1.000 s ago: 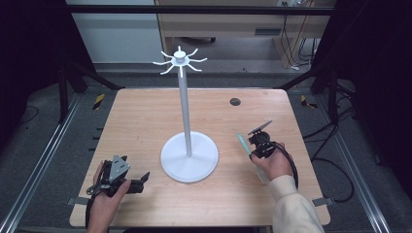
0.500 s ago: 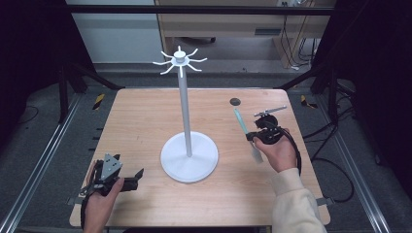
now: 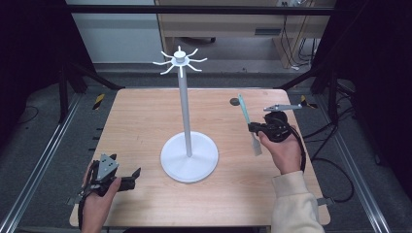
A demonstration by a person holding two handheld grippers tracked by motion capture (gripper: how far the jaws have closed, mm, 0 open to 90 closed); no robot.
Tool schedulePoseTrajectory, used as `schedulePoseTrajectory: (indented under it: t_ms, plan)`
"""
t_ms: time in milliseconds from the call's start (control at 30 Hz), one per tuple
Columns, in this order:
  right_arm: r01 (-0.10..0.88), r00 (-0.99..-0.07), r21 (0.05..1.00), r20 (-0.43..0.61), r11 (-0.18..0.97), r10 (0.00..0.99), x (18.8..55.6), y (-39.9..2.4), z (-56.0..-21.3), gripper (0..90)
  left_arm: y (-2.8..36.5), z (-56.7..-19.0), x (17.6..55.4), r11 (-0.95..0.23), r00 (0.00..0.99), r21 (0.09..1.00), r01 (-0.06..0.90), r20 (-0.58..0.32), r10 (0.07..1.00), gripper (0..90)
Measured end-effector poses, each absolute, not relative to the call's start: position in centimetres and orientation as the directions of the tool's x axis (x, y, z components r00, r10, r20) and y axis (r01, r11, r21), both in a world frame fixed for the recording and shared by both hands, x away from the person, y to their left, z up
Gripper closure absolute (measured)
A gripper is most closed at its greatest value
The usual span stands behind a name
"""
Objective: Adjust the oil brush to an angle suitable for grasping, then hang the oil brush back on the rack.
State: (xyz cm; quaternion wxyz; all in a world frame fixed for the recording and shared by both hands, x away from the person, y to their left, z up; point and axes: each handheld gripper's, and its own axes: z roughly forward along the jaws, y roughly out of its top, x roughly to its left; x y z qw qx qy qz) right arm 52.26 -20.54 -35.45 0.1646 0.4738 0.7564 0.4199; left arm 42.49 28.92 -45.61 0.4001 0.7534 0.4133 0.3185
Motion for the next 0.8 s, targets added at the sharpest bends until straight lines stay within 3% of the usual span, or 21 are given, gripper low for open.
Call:
schedulePoseTrajectory:
  t_ms: [800]
  plan:
    - [0.439,-0.556,0.883,0.121,0.167,0.822,49.2,-19.9,-32.0,82.5,29.1,-45.3,42.4,-0.323,0.452,0.880,0.350,0.143,0.880,1.8]
